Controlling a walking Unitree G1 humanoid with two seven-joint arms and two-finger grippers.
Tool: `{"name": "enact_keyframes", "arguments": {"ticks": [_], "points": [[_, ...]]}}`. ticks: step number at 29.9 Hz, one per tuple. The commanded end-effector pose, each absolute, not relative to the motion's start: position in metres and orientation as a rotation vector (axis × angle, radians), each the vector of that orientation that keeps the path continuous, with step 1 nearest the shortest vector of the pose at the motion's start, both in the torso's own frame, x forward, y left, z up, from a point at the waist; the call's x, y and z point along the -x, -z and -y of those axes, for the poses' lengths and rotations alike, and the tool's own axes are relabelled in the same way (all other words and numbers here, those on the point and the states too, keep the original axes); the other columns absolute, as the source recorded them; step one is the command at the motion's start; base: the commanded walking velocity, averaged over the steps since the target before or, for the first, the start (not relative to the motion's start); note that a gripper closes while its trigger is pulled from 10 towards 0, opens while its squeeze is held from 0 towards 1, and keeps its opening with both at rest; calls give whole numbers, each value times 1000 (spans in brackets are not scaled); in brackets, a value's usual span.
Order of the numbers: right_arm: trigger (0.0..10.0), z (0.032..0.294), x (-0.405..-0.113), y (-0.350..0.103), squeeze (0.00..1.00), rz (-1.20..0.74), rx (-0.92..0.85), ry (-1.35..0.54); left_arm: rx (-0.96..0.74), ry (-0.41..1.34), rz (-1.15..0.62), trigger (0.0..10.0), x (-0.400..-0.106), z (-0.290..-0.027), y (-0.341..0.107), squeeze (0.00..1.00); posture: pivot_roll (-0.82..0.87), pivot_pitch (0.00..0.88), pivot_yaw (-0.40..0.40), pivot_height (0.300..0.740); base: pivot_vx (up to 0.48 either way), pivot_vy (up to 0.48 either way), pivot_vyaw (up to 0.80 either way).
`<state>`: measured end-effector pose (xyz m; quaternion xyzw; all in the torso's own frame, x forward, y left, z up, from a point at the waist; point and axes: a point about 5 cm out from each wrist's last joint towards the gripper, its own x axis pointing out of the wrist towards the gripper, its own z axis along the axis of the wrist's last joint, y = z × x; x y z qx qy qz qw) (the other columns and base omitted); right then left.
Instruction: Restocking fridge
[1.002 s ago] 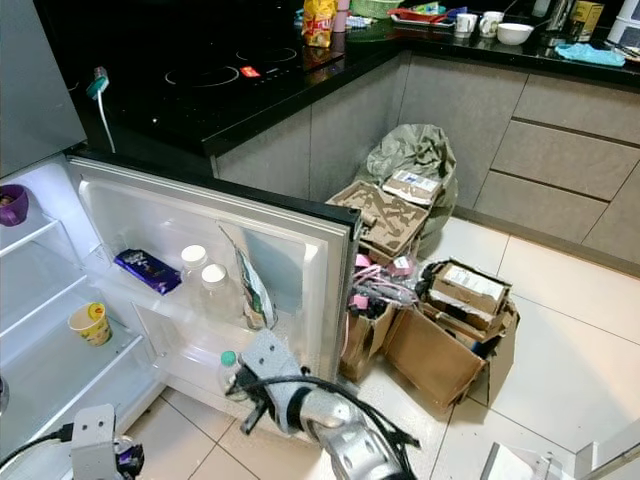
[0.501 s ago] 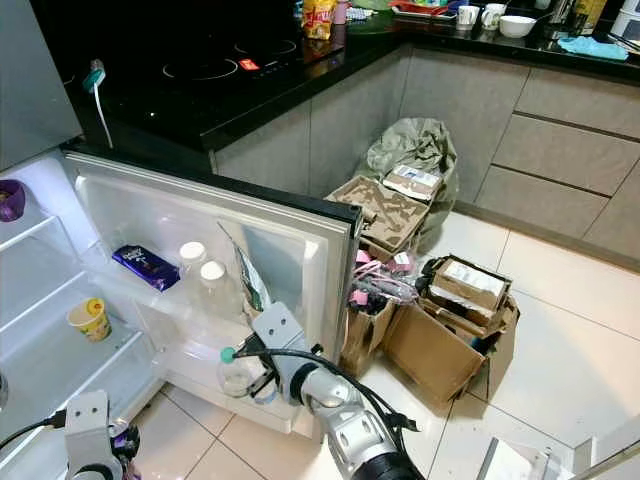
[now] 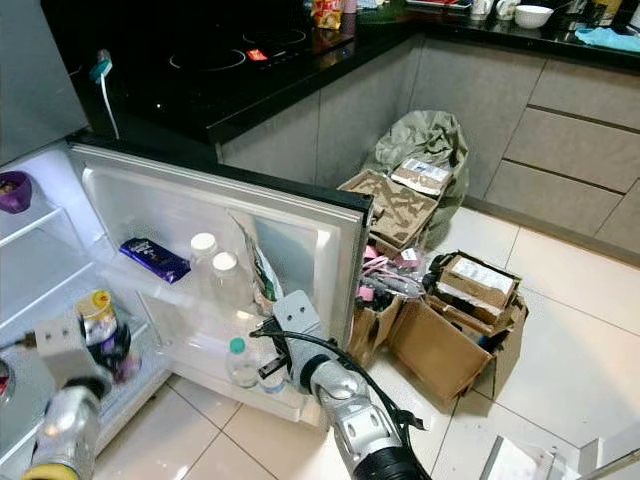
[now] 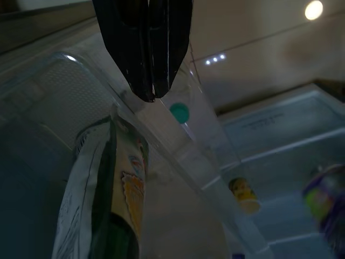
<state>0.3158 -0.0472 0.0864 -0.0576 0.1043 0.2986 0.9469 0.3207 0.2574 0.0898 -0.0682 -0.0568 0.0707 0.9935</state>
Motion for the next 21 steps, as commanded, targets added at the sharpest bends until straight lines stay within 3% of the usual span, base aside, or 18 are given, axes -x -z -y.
{"name": "enact_keyframes", "arguments": {"ticks": [1,5,7,8,13,21], "points": [[10000,46,-313,-87,0,-205,67,-604,134,-108,180,10000,-323,-265,-105,0,-86,140,35,740,0,0,0],[10000,40,-309,-93,0,-182,13,-628,135,5,354,10000,-336,-259,-149,0,-87,158,44,740,0,0,0],[10000,40,-309,-93,0,-182,13,-628,135,5,354,10000,-336,-259,-149,0,-87,158,44,740,0,0,0],[10000,38,-306,-95,0,-170,-14,-642,114,22,438,10000,-342,-257,-175,0,-93,174,56,740,0,0,0],[10000,35,-303,-100,0,-156,-30,-653,101,67,522,10000,-348,-252,-203,0,-100,186,64,740,0,0,0],[10000,38,-301,-108,0,-156,-135,-622,100,157,495,10000,-364,-235,-214,0,-99,220,72,740,0,0,0]]}}
